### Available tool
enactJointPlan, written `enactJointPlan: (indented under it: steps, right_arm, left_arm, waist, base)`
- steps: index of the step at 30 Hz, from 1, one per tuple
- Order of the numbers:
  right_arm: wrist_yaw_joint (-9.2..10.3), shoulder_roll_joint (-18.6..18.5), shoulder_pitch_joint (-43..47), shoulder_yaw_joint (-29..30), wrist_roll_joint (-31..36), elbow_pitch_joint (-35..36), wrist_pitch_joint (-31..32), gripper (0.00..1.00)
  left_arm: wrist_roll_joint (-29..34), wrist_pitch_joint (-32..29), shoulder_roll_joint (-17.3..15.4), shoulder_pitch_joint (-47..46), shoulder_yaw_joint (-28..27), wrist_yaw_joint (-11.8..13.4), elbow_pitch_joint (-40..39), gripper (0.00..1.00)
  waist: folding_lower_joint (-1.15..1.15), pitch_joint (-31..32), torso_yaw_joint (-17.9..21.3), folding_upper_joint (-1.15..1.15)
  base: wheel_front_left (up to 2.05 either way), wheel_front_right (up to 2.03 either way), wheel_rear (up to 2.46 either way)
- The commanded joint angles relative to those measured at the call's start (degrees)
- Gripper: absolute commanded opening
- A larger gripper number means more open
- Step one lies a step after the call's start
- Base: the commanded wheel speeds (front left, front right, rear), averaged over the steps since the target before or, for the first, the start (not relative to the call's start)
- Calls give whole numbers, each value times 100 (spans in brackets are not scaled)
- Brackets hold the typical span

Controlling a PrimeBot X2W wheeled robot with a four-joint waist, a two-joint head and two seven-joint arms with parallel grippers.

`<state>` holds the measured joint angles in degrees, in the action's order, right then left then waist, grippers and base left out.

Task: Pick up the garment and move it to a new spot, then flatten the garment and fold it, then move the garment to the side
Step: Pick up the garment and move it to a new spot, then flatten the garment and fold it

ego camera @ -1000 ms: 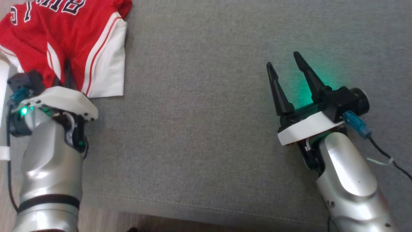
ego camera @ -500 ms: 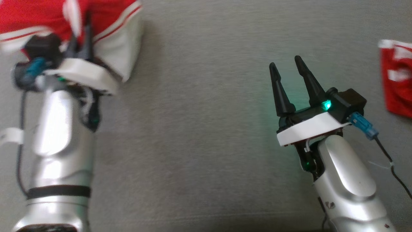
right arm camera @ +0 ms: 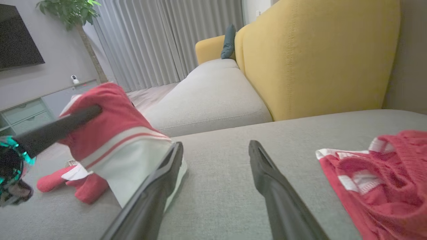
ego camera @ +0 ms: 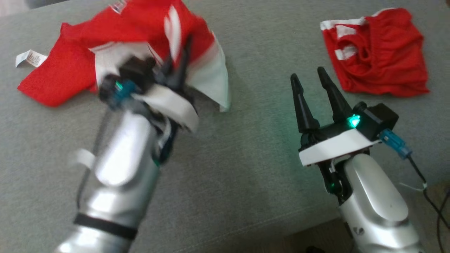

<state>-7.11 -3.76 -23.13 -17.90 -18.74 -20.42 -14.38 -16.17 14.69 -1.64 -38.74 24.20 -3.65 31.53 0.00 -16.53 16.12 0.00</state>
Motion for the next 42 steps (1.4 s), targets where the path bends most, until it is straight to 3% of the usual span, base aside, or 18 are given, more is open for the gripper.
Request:
enactJointPlan:
  steps: [1, 2, 3, 9, 16, 27, 33, 42]
  right_arm:
    - [-37, 88, 47, -88, -23, 191, -62, 100]
    - [-37, 88, 63, -84, -22, 180, -62, 100]
    - [-37, 88, 74, -86, -25, 165, -62, 100]
    - [-37, 88, 100, -120, -11, 79, -62, 100]
    - [-37, 88, 265, -86, 140, -114, -62, 100]
    - [-37, 88, 665, 37, 222, -467, -62, 100]
    - [-37, 88, 713, 43, 313, -552, -62, 100]
    - [-37, 88, -331, -694, 490, -1066, -56, 100]
  left_arm:
    - [-36, 31, -125, 61, 3, 100, -192, 1]
    - [-40, 31, -125, 155, 101, 165, -164, 42]
    - [-75, 31, -125, 248, 149, 235, -140, 100]
    - [-115, 31, -124, 730, -48, 584, -220, 100]
    - [98, 31, -124, 1779, -870, 977, -752, 100]
    - [410, 31, -124, 3187, -1658, 1085, -1354, 100]
    - [324, 31, -124, 3389, -1578, 1087, -1429, 100]
    - [3, 31, -124, 3128, -877, 1014, -1404, 100]
  waist:
    - [0, -5, 39, 0]
    - [0, -3, 12, 0]
    - [0, 0, -26, 0]
    - [0, 80, -341, 0]
    - [0, 466, -862, 0]
    - [0, 971, -1319, 0]
    - [0, 985, -1524, 0]
    - [0, 619, -2455, 0]
  base:
    - [0, 0, 0]
    - [0, 0, 0]
    - [0, 0, 0]
    - [0, 0, 0]
    - [0, 0, 0]
    - [0, 0, 0]
    - [0, 0, 0]
    - [0, 0, 0]
